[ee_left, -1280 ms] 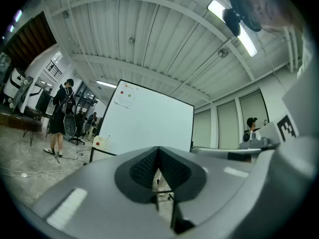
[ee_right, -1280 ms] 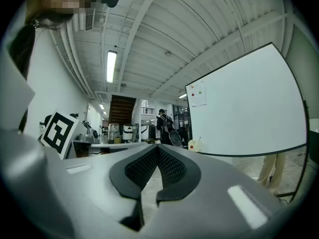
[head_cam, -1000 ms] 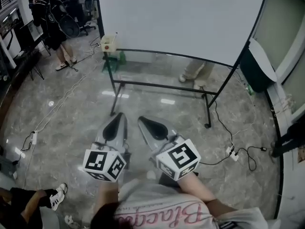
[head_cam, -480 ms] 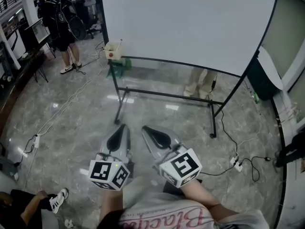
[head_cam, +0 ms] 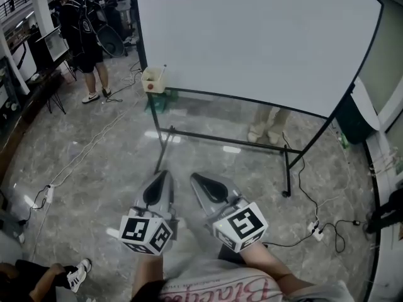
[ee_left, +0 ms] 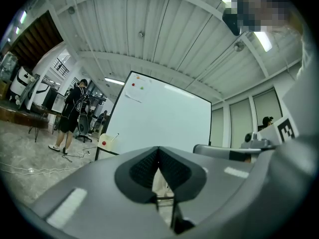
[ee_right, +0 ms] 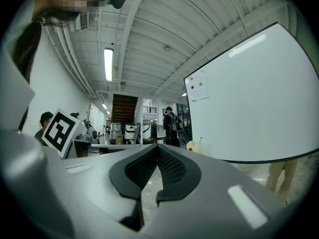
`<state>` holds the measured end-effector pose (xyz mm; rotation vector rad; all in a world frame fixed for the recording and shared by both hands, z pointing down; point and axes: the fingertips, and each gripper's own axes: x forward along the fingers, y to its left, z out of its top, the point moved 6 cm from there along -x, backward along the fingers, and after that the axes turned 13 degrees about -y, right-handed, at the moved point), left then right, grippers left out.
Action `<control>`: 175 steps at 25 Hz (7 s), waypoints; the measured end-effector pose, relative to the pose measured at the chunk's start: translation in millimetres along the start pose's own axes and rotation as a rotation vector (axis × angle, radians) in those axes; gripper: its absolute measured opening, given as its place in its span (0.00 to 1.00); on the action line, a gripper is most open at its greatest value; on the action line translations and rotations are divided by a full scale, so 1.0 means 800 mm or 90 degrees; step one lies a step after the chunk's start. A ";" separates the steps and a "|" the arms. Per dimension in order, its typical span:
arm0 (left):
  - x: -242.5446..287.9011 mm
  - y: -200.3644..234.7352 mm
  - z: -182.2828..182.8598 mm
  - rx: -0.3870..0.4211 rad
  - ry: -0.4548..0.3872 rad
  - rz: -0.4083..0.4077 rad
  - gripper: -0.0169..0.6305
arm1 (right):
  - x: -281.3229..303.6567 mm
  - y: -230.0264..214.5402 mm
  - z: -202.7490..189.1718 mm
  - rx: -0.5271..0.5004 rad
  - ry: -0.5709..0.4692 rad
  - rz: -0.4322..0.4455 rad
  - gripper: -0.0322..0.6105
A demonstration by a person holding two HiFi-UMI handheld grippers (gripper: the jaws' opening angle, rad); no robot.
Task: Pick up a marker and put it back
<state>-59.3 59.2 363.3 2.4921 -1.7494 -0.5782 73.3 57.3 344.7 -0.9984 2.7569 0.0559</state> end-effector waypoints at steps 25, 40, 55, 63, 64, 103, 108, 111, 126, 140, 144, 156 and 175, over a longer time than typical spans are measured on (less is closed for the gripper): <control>0.208 0.202 -0.003 -0.010 0.019 -0.041 0.03 | 0.258 -0.122 -0.052 0.015 0.010 -0.045 0.05; 0.332 0.279 -0.038 -0.022 0.035 -0.015 0.03 | 0.367 -0.239 -0.097 0.027 0.047 -0.060 0.08; 0.460 0.360 -0.056 -0.017 0.018 0.045 0.03 | 0.490 -0.358 -0.165 0.079 0.119 0.006 0.23; 0.483 0.385 -0.059 -0.016 0.025 0.061 0.03 | 0.523 -0.362 -0.190 0.122 0.159 0.044 0.23; 0.484 0.387 -0.059 -0.016 0.027 0.060 0.03 | 0.525 -0.360 -0.190 0.128 0.158 0.051 0.21; 0.493 0.380 -0.002 0.015 -0.023 -0.033 0.02 | 0.525 -0.348 -0.066 0.072 -0.040 0.041 0.17; 0.491 0.385 -0.004 0.011 -0.019 -0.029 0.03 | 0.537 -0.348 -0.108 0.092 0.026 0.032 0.17; 0.491 0.387 -0.006 0.006 -0.019 -0.030 0.02 | 0.542 -0.344 -0.137 0.109 0.069 0.034 0.17; 0.485 0.388 -0.016 -0.008 -0.007 -0.025 0.02 | 0.532 -0.359 -0.193 0.137 0.152 -0.004 0.20; 0.491 0.384 -0.015 -0.009 -0.008 -0.038 0.02 | 0.518 -0.378 -0.103 0.027 0.028 -0.009 0.21; 0.491 0.383 -0.012 -0.006 -0.013 -0.039 0.02 | 0.511 -0.369 -0.050 -0.032 -0.047 -0.007 0.06; 0.493 0.380 -0.004 -0.001 -0.025 -0.043 0.02 | 0.509 -0.354 -0.043 -0.066 -0.017 -0.019 0.05; 0.491 0.377 0.002 0.006 -0.034 -0.049 0.02 | 0.500 -0.357 -0.049 -0.048 -0.016 -0.041 0.05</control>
